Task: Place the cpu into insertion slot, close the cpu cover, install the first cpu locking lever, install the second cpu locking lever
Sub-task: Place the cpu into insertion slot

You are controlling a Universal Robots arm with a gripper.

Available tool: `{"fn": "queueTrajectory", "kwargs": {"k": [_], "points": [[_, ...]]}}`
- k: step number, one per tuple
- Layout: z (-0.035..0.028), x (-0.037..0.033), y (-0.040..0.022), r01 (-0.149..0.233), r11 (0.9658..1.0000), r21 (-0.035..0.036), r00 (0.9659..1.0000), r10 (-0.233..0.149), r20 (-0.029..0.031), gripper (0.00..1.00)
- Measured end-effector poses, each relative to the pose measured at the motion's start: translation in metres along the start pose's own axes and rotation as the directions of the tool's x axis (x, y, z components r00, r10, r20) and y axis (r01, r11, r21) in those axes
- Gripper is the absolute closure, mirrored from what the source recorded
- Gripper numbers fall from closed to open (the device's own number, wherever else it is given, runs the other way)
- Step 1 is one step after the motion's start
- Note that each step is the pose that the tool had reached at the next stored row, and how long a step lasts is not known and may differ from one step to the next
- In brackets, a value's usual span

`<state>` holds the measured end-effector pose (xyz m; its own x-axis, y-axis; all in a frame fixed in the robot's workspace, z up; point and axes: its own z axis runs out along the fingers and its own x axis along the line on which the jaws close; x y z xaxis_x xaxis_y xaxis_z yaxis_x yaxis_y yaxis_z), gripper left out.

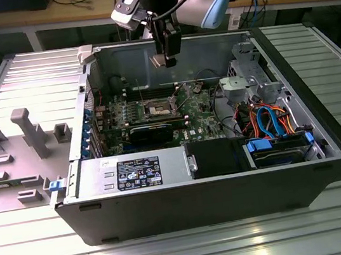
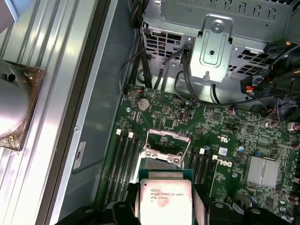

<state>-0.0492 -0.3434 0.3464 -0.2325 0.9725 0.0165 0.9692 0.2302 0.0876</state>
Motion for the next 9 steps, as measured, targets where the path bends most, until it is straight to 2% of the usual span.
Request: {"fn": "queueTrajectory", "kwargs": {"k": [9], "points": [[0.0000, 0.0000, 0.0000, -0.012, 0.9999, -0.0002, 0.9999, 0.012, 0.0011, 0.46]]}}
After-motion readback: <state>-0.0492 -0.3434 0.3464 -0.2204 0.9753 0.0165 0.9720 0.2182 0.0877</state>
